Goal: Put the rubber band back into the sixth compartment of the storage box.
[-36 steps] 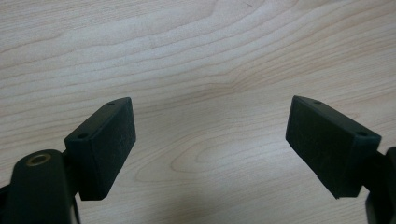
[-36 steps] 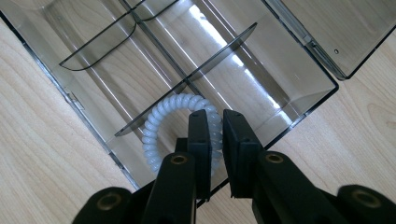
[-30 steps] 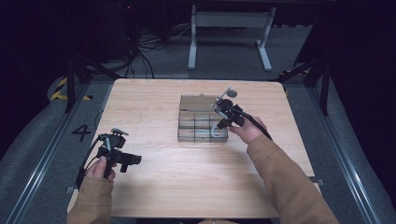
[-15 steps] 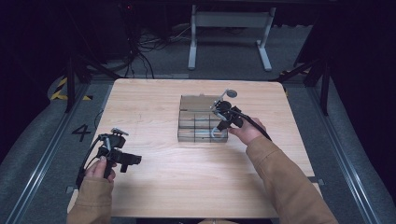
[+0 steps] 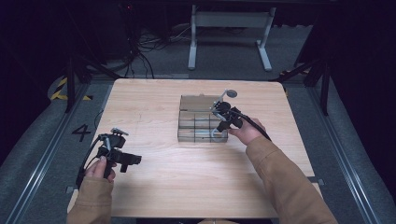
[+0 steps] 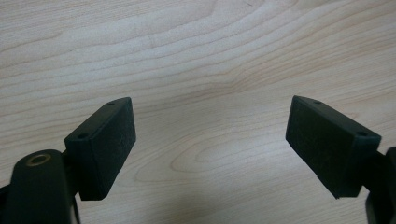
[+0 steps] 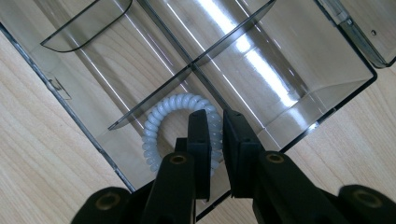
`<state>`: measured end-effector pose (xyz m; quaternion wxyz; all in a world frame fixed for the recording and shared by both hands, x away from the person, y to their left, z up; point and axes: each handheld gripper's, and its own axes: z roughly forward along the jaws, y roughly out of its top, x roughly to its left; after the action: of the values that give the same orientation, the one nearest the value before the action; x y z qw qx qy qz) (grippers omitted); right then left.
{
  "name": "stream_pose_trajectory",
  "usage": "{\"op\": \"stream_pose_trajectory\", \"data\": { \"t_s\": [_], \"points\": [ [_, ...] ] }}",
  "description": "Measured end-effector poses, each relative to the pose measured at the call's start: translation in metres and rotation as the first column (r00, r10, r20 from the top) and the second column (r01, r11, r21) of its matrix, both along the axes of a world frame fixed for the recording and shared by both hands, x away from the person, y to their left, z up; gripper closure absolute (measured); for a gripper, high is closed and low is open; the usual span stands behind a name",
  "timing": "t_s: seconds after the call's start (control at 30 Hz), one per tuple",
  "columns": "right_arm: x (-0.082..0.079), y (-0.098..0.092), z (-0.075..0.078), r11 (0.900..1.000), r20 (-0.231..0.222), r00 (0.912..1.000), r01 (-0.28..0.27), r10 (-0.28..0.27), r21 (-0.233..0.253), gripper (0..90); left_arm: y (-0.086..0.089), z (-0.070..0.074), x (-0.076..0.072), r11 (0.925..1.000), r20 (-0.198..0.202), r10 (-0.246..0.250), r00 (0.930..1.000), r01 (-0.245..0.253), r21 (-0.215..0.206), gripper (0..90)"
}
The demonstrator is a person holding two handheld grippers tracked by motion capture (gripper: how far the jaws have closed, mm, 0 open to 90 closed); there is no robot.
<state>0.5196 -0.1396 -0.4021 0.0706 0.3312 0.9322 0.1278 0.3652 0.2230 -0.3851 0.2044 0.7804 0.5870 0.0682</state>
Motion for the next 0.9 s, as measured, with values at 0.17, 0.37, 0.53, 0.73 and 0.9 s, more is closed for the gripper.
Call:
{"op": "stream_pose_trajectory", "data": {
  "t_s": [0.17, 0.37, 0.53, 0.73, 0.9],
  "points": [
    [0.0, 0.0, 0.0, 1.0, -0.004, 1.0, -0.003, 0.003, 0.006, 79.2, 0.0, 0.0, 0.0, 1.0, 0.002, 0.001, 1.0, -0.001, -0.001, 16.6],
    [0.0, -0.001, 0.002, 1.0, -0.003, 1.0, 0.004, -0.004, 0.019, 73.0, 0.0, 0.0, 0.0, 1.0, -0.001, -0.001, 1.0, 0.001, -0.001, 16.6],
    [-0.001, -0.004, 0.007, 0.999, 0.004, 0.9999, 0.011, -0.012, 0.041, 73.0, -0.001, 0.0, 0.001, 1.0, 0.0, -0.001, 1.0, 0.001, -0.002, 16.6],
    [-0.007, -0.01, 0.021, 0.996, 0.022, 0.9997, 0.009, -0.011, 0.093, 71.1, 0.0, 0.001, 0.0, 1.0, 0.001, -0.001, 1.0, 0.001, -0.002, 16.6],
    [-0.018, -0.019, 0.036, 0.989, 0.045, 0.999, -0.003, -0.004, 0.149, 68.7, 0.0, 0.001, -0.001, 1.0, 0.003, 0.0, 1.0, 0.0, -0.001, 16.6]
  ]
}}
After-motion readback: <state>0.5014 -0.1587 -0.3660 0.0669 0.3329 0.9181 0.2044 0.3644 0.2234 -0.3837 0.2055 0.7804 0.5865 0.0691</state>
